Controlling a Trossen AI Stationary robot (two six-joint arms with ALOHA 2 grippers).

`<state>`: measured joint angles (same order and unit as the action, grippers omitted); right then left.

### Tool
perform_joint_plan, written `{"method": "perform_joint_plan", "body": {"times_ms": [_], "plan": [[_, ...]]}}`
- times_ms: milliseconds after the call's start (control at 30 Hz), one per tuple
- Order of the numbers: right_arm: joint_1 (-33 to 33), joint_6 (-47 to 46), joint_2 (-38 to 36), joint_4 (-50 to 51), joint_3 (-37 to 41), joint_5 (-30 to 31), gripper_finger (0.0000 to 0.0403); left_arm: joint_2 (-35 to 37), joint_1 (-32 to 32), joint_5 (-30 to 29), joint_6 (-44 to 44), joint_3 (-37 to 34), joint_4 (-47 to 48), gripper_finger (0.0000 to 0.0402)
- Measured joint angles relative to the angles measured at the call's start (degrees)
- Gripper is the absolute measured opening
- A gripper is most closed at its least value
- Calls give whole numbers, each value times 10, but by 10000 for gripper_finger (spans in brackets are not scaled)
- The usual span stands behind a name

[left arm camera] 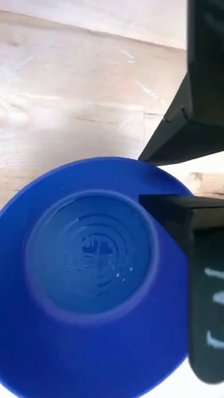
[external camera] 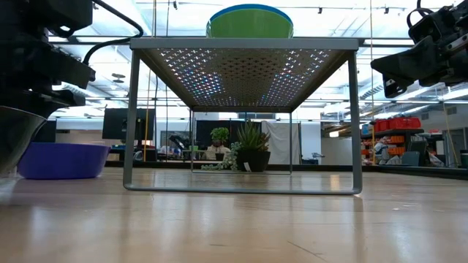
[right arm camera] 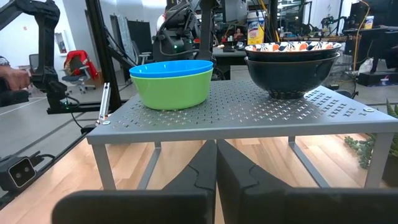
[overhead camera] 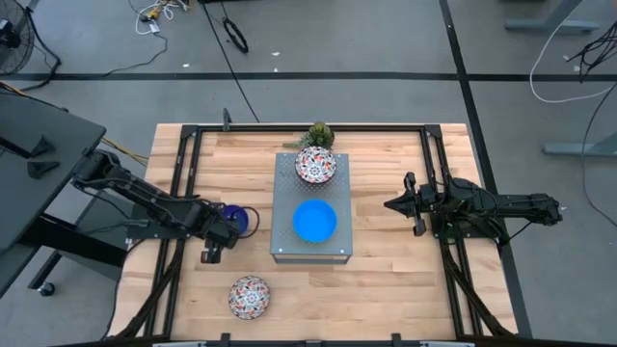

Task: Pick & Place Mini bowls
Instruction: Stack the blue bowl on the light blue bowl on the shelf

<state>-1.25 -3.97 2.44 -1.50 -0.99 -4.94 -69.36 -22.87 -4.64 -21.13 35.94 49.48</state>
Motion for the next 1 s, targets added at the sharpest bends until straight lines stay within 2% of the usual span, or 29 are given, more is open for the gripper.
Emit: {"method": "perform_joint_plan", "body": {"times_ms": [400, 733, 1000], "plan": [[0, 0, 0, 0, 0, 0, 11, 0, 0, 6, -1, 1, -1, 8], [0, 0, 0, 0, 0, 0, 11, 0, 1, 17, -7, 2, -1, 5], [0, 0, 0, 0, 0, 0, 11, 0, 1, 17, -7, 36, 39, 3]]}}
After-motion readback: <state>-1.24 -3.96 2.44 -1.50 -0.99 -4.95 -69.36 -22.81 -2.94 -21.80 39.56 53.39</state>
